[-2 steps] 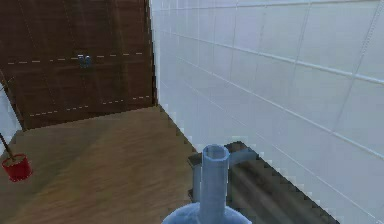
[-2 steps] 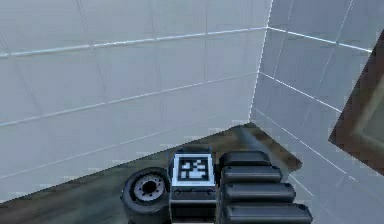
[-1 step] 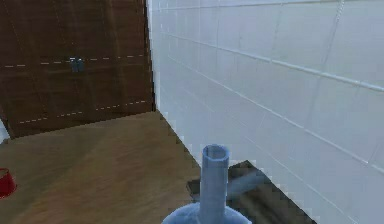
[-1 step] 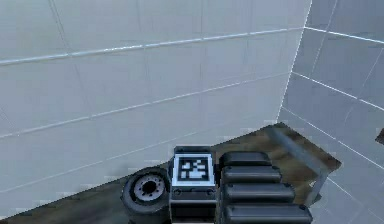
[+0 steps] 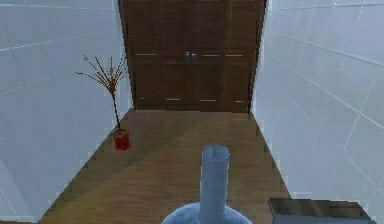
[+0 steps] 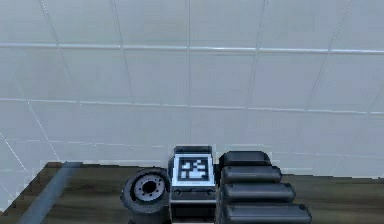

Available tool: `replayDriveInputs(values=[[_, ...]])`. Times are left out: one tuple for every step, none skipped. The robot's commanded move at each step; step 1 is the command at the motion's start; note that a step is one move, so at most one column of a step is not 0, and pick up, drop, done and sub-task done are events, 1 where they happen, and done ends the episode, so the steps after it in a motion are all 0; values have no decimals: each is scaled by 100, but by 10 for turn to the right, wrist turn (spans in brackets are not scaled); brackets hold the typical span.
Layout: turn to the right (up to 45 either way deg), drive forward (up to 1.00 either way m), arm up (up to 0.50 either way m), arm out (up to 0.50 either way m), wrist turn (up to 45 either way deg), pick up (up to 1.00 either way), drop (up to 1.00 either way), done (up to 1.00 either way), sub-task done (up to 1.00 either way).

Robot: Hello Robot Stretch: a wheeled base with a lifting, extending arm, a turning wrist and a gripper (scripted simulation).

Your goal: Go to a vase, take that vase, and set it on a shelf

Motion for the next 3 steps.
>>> replayDriveInputs(values=[[0,0,0,16,0,0,0,0,0],[0,0,0,0,450,0,0,0,0],[0,0,0,0,450,0,0,0,0]])
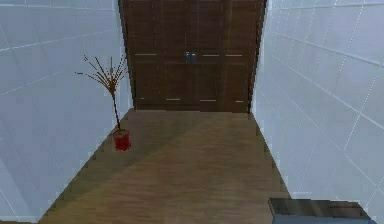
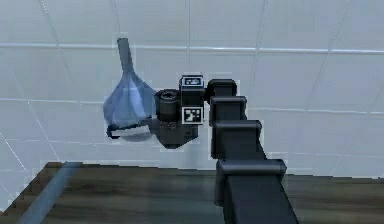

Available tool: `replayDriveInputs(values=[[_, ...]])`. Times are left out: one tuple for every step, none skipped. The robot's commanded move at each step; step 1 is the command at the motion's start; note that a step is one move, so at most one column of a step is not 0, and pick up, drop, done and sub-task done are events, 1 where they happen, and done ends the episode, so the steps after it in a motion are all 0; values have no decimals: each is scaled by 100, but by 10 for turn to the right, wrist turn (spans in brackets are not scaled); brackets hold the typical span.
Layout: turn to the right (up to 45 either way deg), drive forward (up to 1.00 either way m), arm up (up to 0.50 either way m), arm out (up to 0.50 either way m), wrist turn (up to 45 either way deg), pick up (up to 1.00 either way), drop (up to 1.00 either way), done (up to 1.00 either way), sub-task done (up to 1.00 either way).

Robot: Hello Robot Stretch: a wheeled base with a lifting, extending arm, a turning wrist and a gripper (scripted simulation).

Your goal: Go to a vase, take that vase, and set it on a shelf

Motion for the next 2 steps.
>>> replayDriveInputs(values=[[0,0,0,0,450,0,0,0,0],[0,0,0,0,180,0,0,0,0]])
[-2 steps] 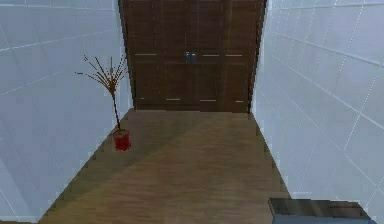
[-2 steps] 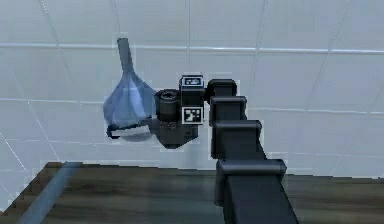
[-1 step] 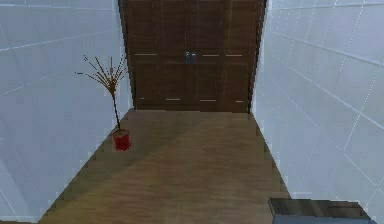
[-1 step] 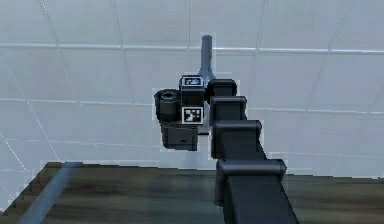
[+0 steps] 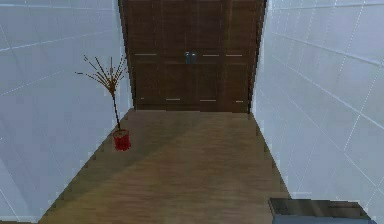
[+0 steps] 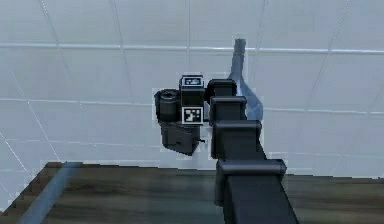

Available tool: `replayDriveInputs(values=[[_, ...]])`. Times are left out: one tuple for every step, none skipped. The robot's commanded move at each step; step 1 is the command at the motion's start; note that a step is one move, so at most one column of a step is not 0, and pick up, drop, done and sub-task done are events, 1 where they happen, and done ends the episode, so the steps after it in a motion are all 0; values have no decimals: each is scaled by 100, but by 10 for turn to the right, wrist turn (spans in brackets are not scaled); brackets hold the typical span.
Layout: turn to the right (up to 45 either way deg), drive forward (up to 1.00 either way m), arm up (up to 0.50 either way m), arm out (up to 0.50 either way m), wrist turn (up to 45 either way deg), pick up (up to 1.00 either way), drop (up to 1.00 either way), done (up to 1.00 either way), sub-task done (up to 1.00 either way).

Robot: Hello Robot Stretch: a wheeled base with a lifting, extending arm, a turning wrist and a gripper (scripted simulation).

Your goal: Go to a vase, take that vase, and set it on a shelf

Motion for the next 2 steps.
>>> replayDriveInputs(values=[[0,0,-10,0,0,0,0,0,0],[0,0,-32,0,0,0,0,0,0]])
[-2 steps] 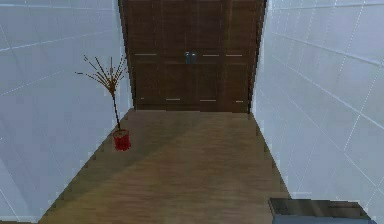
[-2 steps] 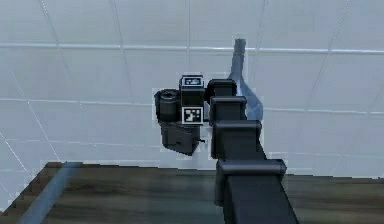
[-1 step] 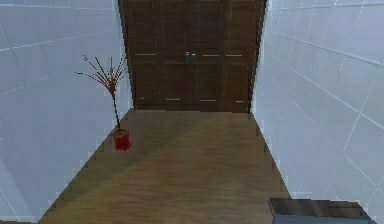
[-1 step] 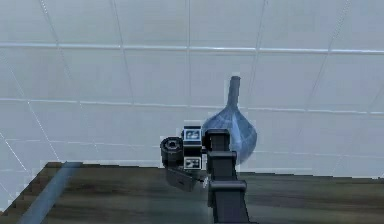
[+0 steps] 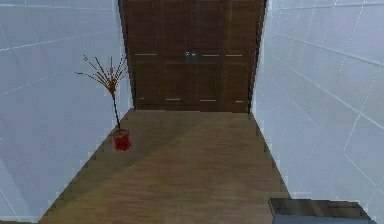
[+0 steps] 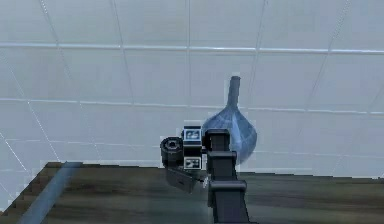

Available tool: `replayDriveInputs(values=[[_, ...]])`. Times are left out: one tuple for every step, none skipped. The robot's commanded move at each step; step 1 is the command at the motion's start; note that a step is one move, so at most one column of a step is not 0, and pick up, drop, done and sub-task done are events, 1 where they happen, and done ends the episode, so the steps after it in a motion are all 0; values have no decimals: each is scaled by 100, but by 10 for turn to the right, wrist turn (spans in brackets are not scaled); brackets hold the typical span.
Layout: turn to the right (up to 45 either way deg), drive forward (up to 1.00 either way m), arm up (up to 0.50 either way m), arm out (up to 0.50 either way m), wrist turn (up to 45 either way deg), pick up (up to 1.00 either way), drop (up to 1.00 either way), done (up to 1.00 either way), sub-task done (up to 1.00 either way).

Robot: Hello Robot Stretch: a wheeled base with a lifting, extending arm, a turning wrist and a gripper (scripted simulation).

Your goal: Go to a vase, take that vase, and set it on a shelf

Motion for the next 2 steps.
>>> replayDriveInputs(values=[[0,0,0,0,0,0,100,0,0],[0,0,10,0,0,0,0,0,0]])
